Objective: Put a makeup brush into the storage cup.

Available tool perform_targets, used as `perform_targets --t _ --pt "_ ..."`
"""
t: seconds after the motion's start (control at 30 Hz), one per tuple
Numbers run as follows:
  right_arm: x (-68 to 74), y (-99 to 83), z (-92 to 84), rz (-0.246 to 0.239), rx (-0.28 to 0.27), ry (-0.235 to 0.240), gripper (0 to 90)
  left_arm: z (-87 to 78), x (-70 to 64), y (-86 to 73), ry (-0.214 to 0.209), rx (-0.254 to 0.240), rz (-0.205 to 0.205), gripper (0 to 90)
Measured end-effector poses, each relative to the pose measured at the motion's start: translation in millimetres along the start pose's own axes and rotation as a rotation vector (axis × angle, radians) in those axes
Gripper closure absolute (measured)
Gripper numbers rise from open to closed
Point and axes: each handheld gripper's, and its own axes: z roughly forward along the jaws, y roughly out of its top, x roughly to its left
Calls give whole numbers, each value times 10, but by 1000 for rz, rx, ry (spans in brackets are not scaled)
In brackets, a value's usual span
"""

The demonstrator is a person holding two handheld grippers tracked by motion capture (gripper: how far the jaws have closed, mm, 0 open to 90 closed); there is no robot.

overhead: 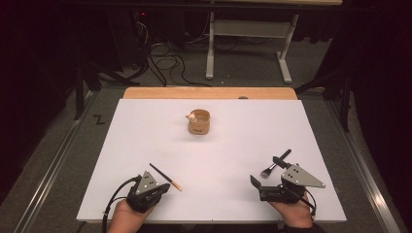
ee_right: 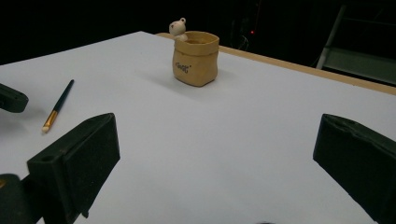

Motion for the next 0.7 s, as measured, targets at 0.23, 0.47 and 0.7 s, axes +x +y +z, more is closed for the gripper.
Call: perform_targets --t 0.23,0.47,0.7 --pt "0 -6 5 -4 -3 1 10 103 -38 30 -8 27 14 900" --pt "0 -6 10 3 1 4 10 183 -79 68 -11 48 24 900" --pt "-4 -11 14 -2 1 2 10 235 -44 101 -23 47 17 900"
